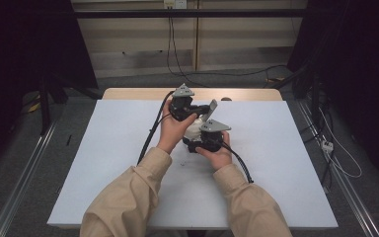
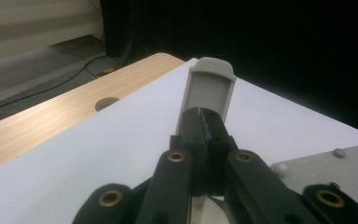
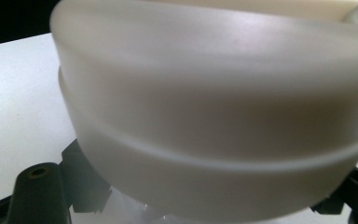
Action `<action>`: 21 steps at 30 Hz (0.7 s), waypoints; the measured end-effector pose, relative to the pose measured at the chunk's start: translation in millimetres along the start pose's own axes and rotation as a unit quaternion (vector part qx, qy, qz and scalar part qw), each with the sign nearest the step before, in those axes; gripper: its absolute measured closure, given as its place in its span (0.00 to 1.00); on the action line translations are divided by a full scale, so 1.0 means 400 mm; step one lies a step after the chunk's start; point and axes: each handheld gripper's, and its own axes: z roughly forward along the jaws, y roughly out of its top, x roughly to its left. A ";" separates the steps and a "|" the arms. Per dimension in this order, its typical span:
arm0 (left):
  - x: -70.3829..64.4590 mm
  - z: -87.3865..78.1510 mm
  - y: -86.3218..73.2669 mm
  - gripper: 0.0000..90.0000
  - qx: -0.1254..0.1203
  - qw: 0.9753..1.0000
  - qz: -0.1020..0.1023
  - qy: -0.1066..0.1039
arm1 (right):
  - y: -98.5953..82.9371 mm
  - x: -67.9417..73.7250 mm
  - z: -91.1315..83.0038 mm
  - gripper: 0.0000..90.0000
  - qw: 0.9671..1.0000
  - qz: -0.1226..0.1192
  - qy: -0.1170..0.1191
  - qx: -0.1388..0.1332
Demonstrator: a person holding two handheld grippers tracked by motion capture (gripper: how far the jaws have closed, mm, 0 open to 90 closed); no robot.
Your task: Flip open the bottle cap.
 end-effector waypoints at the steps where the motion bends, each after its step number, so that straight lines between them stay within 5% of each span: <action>1: 0.000 0.001 0.000 1.00 0.000 1.000 0.000 -0.001 | 0.000 0.000 0.000 0.20 1.000 -0.001 0.000 0.000; 21: -0.004 0.024 0.003 1.00 0.010 1.000 0.004 -0.002 | 0.000 0.000 0.000 0.20 1.000 0.000 0.000 0.001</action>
